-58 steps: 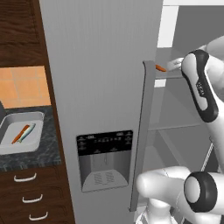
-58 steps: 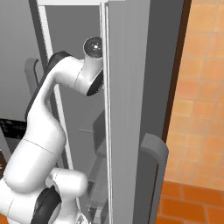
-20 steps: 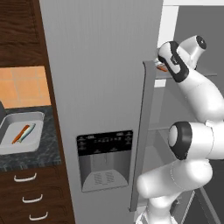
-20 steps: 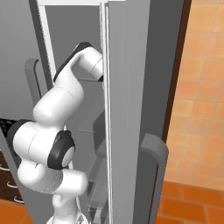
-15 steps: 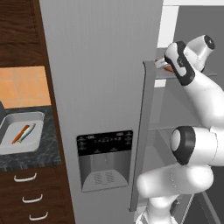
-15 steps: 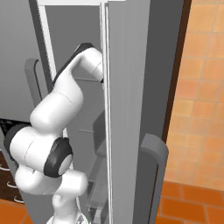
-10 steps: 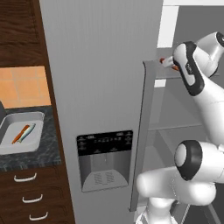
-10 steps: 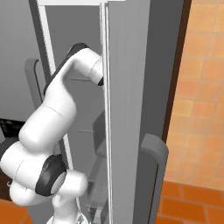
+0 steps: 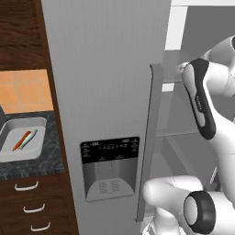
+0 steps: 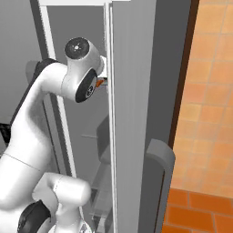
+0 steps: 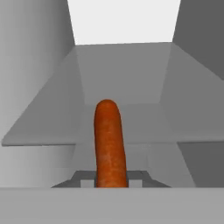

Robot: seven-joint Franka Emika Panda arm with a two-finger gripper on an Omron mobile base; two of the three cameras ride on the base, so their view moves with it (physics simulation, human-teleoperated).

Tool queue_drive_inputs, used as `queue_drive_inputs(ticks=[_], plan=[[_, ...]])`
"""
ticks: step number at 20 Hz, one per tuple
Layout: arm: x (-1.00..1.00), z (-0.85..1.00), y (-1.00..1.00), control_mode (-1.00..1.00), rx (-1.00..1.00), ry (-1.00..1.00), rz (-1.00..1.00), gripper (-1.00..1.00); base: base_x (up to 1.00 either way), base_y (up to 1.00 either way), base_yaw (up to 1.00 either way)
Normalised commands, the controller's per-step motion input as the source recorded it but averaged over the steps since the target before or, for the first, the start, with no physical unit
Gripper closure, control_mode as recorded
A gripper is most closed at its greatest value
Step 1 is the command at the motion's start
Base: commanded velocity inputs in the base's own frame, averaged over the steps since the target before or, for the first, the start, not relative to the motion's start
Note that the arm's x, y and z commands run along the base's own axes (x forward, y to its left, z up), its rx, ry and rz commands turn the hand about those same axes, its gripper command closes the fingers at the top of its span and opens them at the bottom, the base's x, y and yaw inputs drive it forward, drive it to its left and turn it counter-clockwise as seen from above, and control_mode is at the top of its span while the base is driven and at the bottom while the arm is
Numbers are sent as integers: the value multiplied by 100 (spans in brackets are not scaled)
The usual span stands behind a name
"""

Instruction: Place one carrot and one fish in each tupperware on the nearby counter, to pack two identical lunches.

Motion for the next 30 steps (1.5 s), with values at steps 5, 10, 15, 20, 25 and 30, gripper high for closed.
queue_drive_inputs(ticks=[5, 10, 15, 20, 25, 30], plan=[[-100, 1, 18, -100, 0, 2, -25, 100, 0, 0, 0], [-87, -16, 4, -100, 0, 2, -17, 100, 0, 0, 0], [-50, -8, 0, 100, 0, 0, -1, 100, -40, 4, 0], [0, 0, 0, 100, 0, 0, 0, 100, -100, 67, 1], [0, 0, 0, 100, 0, 0, 0, 100, -73, 100, 13], [0, 0, 0, 100, 0, 0, 0, 100, -11, 100, 3]])
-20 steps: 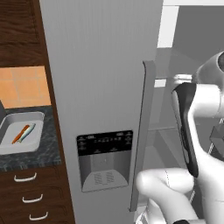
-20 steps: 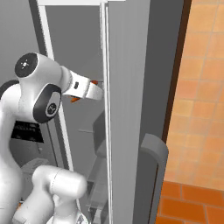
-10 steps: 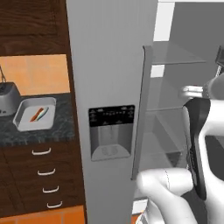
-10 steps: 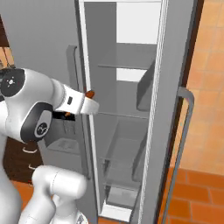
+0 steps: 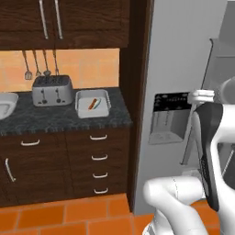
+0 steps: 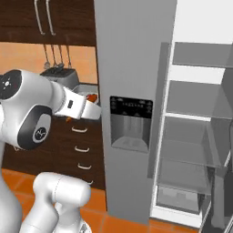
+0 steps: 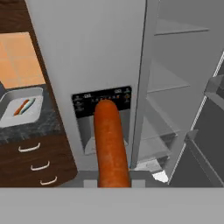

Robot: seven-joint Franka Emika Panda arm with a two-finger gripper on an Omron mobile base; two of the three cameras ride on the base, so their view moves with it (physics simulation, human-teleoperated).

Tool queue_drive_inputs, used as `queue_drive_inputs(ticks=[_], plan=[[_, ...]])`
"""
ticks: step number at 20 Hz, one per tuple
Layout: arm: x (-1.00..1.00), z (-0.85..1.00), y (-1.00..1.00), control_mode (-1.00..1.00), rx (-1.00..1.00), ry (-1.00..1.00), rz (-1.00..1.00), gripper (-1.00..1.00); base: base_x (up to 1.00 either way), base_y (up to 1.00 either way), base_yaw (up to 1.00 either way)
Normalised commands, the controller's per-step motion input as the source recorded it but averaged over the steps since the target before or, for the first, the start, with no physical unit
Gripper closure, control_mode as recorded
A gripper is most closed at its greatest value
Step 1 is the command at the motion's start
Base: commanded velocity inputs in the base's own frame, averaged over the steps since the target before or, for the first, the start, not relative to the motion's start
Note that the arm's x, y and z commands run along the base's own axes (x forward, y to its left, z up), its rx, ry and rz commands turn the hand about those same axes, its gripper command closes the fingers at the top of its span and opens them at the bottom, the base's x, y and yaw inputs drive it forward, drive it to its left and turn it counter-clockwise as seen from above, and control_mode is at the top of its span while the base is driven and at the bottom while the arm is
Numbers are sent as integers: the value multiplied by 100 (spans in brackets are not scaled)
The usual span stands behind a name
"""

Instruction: Place one carrot and one fish in each tupperware on the nearby counter, to pack two identical lunches.

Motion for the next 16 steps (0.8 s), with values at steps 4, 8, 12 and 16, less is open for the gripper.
queue_drive_inputs(ticks=[4, 8, 12, 16], plan=[[0, 0, 0, 100, 0, 0, 0, 100, 4, 100, 7], [0, 0, 0, 100, 0, 0, 0, 100, 16, 100, 10], [0, 0, 0, 100, 0, 0, 0, 100, 32, 100, 9], [0, 0, 0, 100, 0, 0, 0, 100, 73, 100, 2]])
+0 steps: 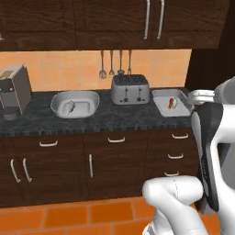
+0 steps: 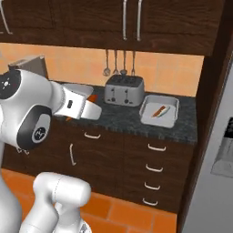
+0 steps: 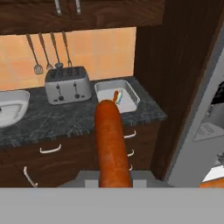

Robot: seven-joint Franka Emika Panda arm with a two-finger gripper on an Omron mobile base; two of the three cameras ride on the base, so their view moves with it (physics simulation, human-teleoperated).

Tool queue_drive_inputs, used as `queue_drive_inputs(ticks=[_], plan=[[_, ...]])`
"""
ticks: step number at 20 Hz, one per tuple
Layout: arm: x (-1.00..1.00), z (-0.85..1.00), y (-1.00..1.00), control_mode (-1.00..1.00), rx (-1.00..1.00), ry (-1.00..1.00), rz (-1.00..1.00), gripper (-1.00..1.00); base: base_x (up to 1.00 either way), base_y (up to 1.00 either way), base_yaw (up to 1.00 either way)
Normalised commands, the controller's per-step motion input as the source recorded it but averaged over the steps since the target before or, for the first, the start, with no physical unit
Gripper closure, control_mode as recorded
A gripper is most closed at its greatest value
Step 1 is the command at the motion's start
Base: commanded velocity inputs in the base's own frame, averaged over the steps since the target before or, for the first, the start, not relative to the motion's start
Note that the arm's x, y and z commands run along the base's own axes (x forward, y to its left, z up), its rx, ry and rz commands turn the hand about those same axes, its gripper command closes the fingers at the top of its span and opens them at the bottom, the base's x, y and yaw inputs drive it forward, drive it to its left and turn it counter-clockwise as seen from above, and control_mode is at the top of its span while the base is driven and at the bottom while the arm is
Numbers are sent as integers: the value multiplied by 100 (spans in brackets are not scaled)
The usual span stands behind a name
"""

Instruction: Place one carrot and one fish in each tupperware on the nearby counter, to pack two identical lunches.

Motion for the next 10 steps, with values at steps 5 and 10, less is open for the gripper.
queue_drive_inputs(ticks=[5, 10], plan=[[0, 0, 0, 100, 0, 0, 0, 100, 100, 100, -1], [0, 0, 0, 100, 0, 0, 0, 100, 72, 100, -2]])
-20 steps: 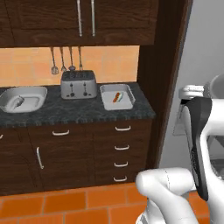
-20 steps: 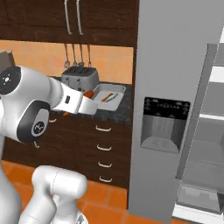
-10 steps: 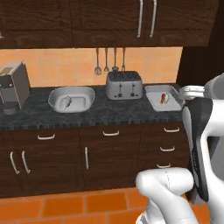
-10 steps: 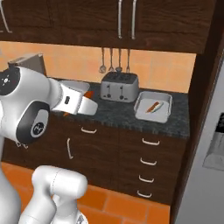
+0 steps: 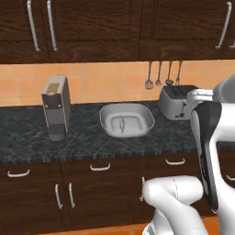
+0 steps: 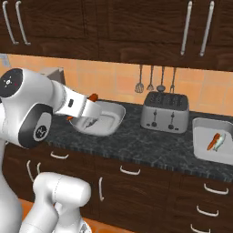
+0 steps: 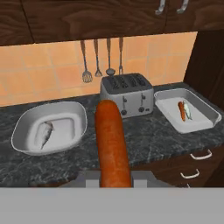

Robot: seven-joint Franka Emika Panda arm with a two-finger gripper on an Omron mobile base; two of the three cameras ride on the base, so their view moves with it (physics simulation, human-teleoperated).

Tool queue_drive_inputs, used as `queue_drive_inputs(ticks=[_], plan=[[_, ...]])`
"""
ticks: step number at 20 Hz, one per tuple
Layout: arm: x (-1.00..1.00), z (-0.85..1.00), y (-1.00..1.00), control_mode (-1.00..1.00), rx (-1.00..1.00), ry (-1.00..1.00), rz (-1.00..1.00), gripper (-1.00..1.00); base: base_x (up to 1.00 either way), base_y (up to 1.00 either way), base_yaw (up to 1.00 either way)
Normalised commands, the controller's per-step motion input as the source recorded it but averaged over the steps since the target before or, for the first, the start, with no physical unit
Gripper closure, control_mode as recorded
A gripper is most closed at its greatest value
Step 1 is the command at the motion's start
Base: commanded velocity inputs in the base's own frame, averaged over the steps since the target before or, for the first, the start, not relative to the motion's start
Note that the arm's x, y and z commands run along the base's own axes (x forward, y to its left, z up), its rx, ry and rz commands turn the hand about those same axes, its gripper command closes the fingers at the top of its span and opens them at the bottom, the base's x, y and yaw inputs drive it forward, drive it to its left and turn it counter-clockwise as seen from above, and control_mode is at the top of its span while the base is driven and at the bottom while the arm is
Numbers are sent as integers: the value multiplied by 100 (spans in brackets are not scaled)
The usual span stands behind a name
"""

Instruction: Place one carrot and one fish in each tupperware on the nearby counter, to pack two identical lunches.

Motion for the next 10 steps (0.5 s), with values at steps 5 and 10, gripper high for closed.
queue_drive_inputs(ticks=[5, 10], plan=[[0, 0, 0, 100, 0, 0, 0, 100, 68, 92, -7], [2, -13, 0, -100, 1, 4, 0, 100, 61, 44, -5]])
